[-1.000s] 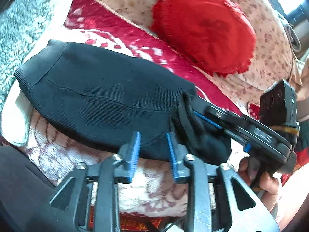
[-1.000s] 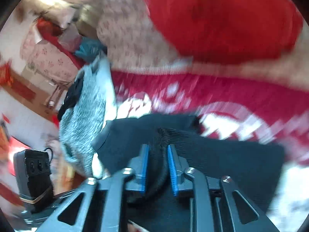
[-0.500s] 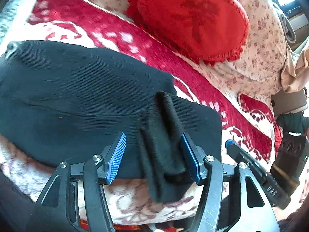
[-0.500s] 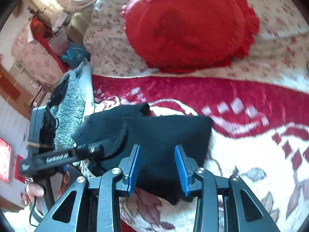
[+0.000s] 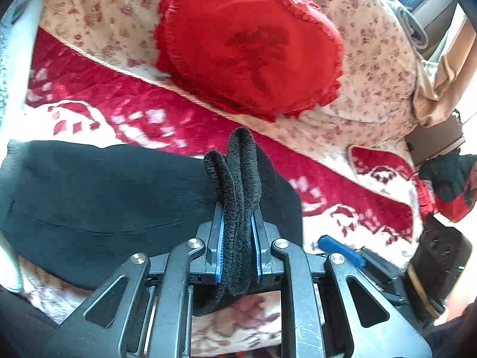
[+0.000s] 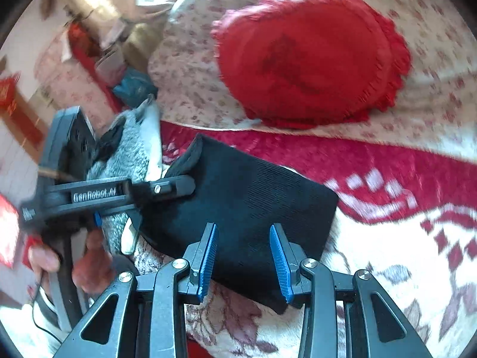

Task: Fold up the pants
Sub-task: 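Lay the folded leg end on the pants and open the right gripper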

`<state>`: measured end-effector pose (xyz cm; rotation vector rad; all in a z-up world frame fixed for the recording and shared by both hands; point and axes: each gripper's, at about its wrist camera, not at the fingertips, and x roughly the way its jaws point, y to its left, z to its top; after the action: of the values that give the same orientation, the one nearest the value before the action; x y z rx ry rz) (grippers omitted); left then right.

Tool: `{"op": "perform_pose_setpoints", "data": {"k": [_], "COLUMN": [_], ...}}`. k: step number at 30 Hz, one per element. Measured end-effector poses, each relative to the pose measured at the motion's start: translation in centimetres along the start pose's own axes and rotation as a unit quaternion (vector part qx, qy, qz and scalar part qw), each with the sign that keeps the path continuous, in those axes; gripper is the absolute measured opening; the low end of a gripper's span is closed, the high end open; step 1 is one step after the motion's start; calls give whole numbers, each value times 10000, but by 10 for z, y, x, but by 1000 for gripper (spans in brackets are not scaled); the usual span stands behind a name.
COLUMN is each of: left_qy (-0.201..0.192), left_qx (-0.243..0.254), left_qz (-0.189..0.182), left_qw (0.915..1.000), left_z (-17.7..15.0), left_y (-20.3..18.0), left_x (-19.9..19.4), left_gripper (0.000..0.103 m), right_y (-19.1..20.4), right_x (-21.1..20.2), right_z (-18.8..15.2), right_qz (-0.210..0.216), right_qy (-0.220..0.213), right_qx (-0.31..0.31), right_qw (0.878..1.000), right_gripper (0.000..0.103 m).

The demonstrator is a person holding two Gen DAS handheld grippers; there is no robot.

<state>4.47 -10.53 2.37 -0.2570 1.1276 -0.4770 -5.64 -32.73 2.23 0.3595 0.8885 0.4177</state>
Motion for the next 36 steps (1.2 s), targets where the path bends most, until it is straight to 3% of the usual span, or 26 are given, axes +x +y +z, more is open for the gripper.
{"op": "perform_pose_setpoints", "data": {"k": [4, 8, 12, 16, 19, 21, 25, 27, 30, 36], "left_qy": [150, 227, 110, 46, 17, 2, -37, -113, -264, -377], "left_qx": [-165, -411, -215, -52, 0, -13, 17, 48, 93, 124], "left_qz": [504, 481, 531, 723, 893, 952, 1127, 1186, 1320, 1465], "left_qw": [9985, 9977, 9983, 9974, 9960, 9955, 9936, 9929, 9909, 9884], "left_z": [-21, -32, -28, -25, -25, -26, -27, -29, -31, -39], "left_y": [32, 53, 45, 41, 43, 46, 48, 50, 51, 52], "left_x": [24, 41, 34, 30, 31, 31, 27, 20, 9, -4], "left_gripper": [14, 14, 16, 18, 27, 34, 37, 44, 45, 45], "right_y": [23, 27, 27, 28, 36, 46, 49, 54, 59, 65], "right_x": [29, 79, 64, 54, 56, 65, 99, 96, 85, 96], "right_z": [-5, -25, -21, -10, -4, -4, -13, -12, -9, -23], "right_qz": [-321, -970, -847, -981, -934, -877, -1020, -1052, -811, -797], "right_qy": [236, 944, 847, 646, 561, 626, 930, 854, 812, 951], "right_qx": [-648, -1164, -1052, -923, -931, -1060, -1151, -1161, -1046, -1073], "right_qw": [9971, 9839, 9872, 9888, 9897, 9885, 9837, 9840, 9879, 9865], "right_gripper": [36, 35, 35, 35, 35, 35, 35, 35, 35, 35]}}
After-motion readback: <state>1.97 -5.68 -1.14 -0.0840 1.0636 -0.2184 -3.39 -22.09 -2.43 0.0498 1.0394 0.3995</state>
